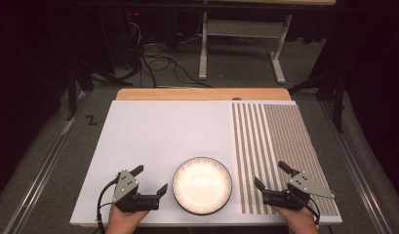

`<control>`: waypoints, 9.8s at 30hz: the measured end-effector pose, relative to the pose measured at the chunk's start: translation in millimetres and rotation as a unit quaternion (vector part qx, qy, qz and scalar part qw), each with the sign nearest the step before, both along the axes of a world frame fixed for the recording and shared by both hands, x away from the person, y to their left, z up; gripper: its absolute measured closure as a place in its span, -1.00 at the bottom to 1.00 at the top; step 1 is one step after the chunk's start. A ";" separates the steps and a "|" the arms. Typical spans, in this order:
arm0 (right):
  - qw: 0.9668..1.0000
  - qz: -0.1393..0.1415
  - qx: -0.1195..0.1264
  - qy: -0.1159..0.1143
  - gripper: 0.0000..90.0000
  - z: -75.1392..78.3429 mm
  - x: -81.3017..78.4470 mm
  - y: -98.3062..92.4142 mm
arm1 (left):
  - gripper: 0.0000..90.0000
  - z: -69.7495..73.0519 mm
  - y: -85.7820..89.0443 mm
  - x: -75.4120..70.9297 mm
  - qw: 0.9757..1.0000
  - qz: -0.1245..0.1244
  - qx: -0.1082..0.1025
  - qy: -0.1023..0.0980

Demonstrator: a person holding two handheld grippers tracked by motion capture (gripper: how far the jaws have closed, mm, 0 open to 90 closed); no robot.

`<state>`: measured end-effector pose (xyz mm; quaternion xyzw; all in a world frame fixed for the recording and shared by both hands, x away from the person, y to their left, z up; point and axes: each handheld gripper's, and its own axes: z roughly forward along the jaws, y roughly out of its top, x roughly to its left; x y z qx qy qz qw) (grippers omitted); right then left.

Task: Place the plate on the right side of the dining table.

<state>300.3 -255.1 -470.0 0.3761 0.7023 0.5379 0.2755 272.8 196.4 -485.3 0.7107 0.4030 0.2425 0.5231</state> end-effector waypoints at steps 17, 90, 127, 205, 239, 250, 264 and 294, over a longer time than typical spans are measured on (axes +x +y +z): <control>1.000 -0.002 -0.010 -0.005 -0.99 1.6 -0.9 -1.1 | -0.96 -0.6 1.0 1.4 1.000 -0.001 -0.003 -0.001; 0.989 0.069 -0.086 0.096 1.00 -7.4 13.6 55.5 | -0.98 -6.1 5.5 9.7 1.000 0.000 0.000 0.026; 0.983 0.098 -0.109 0.115 1.00 -16.9 9.7 74.1 | -0.89 -7.3 2.1 11.1 0.999 -0.016 -0.007 0.043; 0.979 0.093 -0.150 0.103 1.00 -23.0 4.9 92.1 | -0.75 -11.7 -4.3 11.0 0.996 -0.044 -0.031 0.073; 0.975 0.109 -0.161 0.109 1.00 -24.7 6.8 101.2 | -0.59 -17.0 -11.2 15.8 0.984 -0.074 -0.064 0.151; 0.974 0.114 -0.158 0.119 1.00 -27.3 7.9 106.2 | -0.54 -16.9 -8.5 17.9 0.977 -0.076 -0.095 0.176; 0.968 0.131 -0.175 0.121 1.00 -29.6 7.9 120.2 | -0.27 -19.0 -17.7 23.4 0.961 -0.077 -0.118 0.239; 0.969 0.132 -0.174 0.116 1.00 -25.0 6.4 123.5 | 0.38 -7.2 -14.3 28.4 0.951 -0.049 -0.125 0.279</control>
